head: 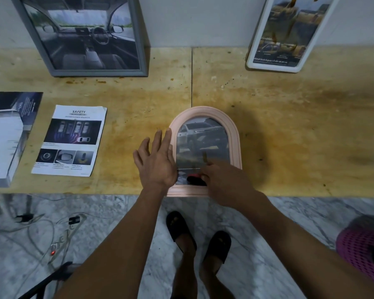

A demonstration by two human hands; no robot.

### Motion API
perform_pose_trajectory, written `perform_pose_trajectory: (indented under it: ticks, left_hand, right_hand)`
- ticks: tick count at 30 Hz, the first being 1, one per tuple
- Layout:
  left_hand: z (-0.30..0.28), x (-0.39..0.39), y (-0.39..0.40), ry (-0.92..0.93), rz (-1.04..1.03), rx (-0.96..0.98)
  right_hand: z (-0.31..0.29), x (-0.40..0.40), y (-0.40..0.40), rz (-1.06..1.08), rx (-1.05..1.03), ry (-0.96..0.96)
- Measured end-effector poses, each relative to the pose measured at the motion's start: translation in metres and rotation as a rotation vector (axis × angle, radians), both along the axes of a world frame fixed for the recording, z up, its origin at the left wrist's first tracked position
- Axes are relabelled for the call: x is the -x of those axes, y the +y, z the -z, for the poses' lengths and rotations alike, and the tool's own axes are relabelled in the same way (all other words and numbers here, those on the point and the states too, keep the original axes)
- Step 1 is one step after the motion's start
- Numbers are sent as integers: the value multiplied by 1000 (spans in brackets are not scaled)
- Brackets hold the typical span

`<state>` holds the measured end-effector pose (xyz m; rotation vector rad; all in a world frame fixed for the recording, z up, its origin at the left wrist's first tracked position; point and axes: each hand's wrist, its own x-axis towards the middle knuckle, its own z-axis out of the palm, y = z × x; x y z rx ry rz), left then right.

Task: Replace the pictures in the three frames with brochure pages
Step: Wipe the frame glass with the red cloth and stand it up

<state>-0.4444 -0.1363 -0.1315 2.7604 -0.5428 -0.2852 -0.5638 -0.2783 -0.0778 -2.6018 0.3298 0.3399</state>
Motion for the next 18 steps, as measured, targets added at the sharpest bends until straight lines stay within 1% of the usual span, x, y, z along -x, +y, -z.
perform_pose_trajectory:
  ticks: [4,6,7,9,11,12,13,16,18]
  left_hand:
    - [0,1,-1,-10,4,6]
    - [-2,0,0,-4,6,8]
    - [-2,1,0,0,6,8]
    - [-3,2,-1,1,6,-1]
    - [-2,2,-2,4,2,-2]
    - [-2,2,-2,6,0,0]
    - [-2,2,-2,4,-1,2]
    - [0,2,-2,-6,-6,5]
    - [1,3,-2,-10,-10,5]
  right_hand:
    - [-3,10,-17,-19,86,52]
    - [-10,3,-21,-14,66,123]
    - [-15,-3,-25,14,21,133]
    - [-25,-21,-38,150,-58,47]
    - [-24,-44,-54,326,-51,-146]
    - [-20,-54,-61,379,-30,-210]
    - [-13,-63,-65,389,-7,-224]
    - [12,-76,-63,311,106,-195]
    - [20,-74,-56,275,155,-244]
